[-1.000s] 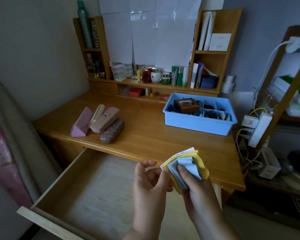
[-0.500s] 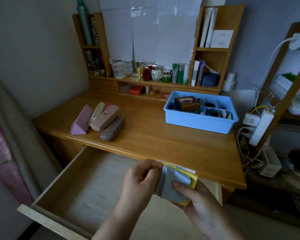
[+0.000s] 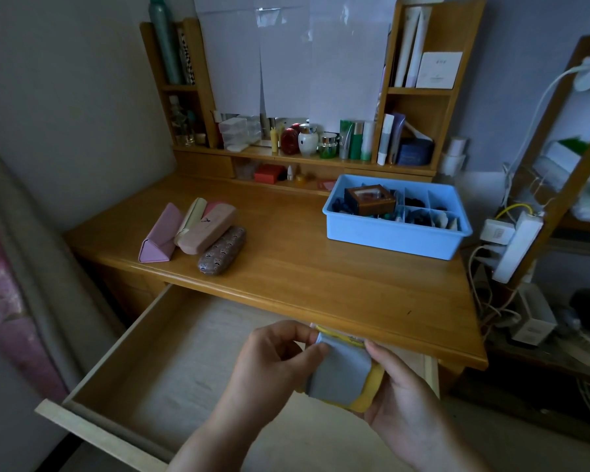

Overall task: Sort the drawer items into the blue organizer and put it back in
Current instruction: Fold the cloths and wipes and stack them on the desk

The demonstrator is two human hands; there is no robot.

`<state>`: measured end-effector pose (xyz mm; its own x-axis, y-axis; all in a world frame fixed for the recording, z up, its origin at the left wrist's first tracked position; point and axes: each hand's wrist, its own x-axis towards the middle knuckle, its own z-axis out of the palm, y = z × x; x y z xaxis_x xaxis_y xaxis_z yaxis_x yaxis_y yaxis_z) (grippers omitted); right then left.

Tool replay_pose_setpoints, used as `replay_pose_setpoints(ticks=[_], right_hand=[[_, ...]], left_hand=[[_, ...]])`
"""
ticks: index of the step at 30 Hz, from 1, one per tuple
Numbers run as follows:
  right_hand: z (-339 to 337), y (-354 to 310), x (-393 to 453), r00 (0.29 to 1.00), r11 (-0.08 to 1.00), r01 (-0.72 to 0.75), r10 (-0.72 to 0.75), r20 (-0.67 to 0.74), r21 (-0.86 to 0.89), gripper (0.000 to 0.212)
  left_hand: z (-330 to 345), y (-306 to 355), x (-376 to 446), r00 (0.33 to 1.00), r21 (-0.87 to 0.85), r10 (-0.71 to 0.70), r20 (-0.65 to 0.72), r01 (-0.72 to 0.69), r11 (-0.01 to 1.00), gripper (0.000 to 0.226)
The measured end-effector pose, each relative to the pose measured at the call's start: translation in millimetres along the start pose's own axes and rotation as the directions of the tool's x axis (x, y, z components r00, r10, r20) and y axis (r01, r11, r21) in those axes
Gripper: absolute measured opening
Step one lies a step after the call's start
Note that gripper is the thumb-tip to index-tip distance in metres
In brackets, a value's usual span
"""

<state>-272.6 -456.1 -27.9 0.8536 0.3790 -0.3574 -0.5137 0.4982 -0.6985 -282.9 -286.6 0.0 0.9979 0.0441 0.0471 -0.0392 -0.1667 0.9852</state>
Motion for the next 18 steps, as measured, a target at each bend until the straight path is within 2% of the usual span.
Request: replay_pose_setpoints(ticks=[3,5,7,9,11,13,15,16,18], right_hand=[[-3,4,3,0.999,0.999,0.012,-0.01,-0.046,0.033,0.039],[-2,6,3,0.999,1.0,0.015,-0.014,-0.044,0.008,0.04],[-4,7,3,0.999,0.999,0.028,-0.029,-0.031,-0.043,0.042],[-7,0,2,0.997,0.98,0.074,-0.075,-0.002,-0.187,0.05],[-6,-15,1,0.989,0.865,0.142,-0.106,0.101,-0.48,0.062],[-1,-28,3,0.983,0.705,0.163,-0.055,0.176,-0.69,0.064],[3,-36,7,0.976,0.534,0.203,-0.041,0.215,-0.821,0.04],[5,-38,9,0.969,0.46,0.24,-0.063,0.238,-0.855,0.024],[5,-37,12,0.959,0.429,0.282,-0.109,0.261,-0.858,0.008]], left_hand=[[2,-2,0,0.999,-0.023,0.022,-0.029,-0.023,0.999,0.021],[4,-3,-1,0.997,0.021,0.043,-0.06,-0.042,0.999,0.018],[3,-4,-1,0.995,0.037,0.054,-0.079,-0.052,0.998,0.013],[-1,-6,-1,0.993,0.172,0.099,-0.069,-0.086,0.981,0.022],[-5,-5,0,0.988,0.324,0.153,0.015,-0.149,0.934,0.031],[-6,-1,1,0.966,0.327,0.192,0.173,-0.24,0.914,0.037],[-3,1,2,0.935,0.326,0.226,0.272,-0.311,0.893,0.036],[-2,0,3,0.935,0.342,0.246,0.256,-0.325,0.882,0.035],[1,-5,2,0.955,0.313,0.26,0.143,-0.293,0.903,0.035]])
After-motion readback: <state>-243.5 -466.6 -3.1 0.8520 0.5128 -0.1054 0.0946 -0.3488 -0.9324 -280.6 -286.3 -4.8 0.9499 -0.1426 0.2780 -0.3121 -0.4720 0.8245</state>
